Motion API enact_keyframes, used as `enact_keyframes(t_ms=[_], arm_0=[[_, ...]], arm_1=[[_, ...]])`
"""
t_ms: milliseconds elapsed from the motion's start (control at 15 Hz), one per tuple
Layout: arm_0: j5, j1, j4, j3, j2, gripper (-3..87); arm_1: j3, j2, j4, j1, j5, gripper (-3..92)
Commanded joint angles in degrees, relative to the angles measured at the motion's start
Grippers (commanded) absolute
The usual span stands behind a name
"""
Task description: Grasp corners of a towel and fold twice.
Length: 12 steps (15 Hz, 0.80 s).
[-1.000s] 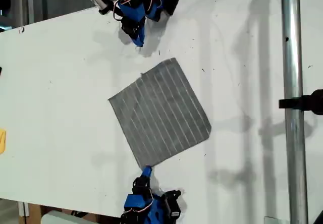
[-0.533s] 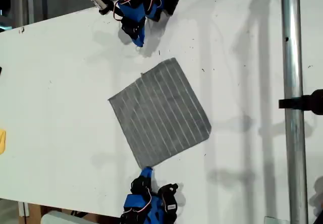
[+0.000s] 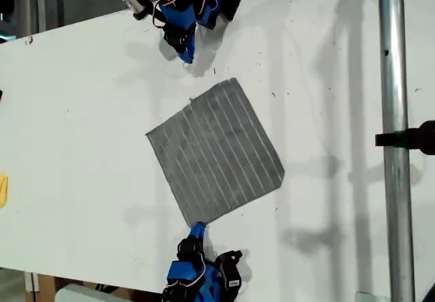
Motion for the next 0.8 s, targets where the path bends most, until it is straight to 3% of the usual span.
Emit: enact_keyframes(t_ms=[0,333,533,733], arm_0=[[-0.97,1.58,-1.41,0.62,0.35,-2.6],[-4.57,3.52,-2.72,-0.18,0.35,-2.9],[-10.37,6.42,-2.90,-3.52,-0.62,-2.9],[-14.59,8.61,-5.98,-14.24,-18.19,-2.9]], arm_1=[[-0.44,-0.18,0.18,0.35,0.26,2.6],[-0.44,-0.18,0.18,0.35,0.26,2.6],[-0.44,-0.18,0.18,0.35,0.26,2.6],[-0.62,-0.18,0.26,1.58,0.26,2.6]])
